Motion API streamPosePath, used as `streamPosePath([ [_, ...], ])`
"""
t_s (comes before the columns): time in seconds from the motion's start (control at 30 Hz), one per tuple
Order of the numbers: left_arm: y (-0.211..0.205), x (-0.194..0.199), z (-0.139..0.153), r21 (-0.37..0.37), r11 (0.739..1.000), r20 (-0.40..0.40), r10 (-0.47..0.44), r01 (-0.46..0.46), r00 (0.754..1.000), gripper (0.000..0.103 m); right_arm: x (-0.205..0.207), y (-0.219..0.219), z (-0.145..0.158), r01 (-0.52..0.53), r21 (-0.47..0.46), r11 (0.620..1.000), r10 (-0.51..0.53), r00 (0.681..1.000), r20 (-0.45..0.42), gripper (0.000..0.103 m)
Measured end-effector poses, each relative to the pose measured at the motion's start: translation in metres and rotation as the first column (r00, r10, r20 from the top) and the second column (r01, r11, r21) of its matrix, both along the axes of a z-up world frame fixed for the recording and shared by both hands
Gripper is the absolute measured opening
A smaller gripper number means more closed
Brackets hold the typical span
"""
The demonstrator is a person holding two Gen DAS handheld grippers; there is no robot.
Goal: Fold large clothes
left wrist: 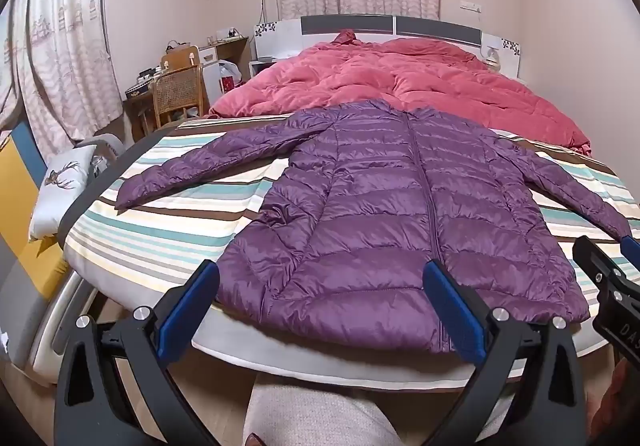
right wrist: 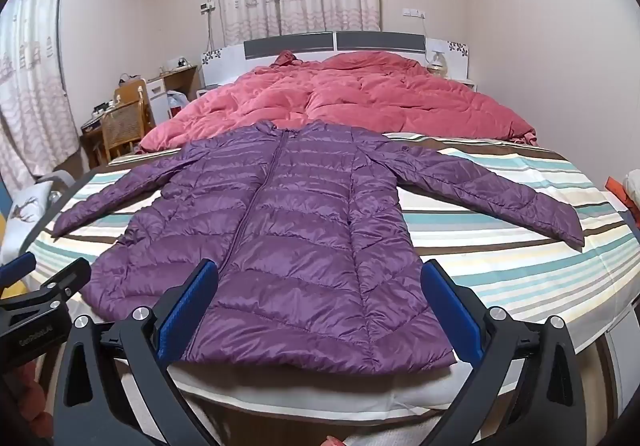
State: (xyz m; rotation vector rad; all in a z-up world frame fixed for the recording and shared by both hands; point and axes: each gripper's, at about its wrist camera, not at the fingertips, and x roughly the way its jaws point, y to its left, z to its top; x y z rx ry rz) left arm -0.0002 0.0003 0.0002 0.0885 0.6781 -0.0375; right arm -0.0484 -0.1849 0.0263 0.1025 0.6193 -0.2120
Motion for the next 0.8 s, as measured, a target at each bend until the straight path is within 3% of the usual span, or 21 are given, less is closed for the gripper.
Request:
streamPosePath([
  [0.8, 0.0009, 0.0039, -0.0043, -0.016, 1.000, -0.019, 0.001, -0.001, 1.000, 0.101, 0.0004, -0.0025, -0.0023, 0.007, 0.012, 1.000, -0.007, 1.000, -0.008, 0.100],
])
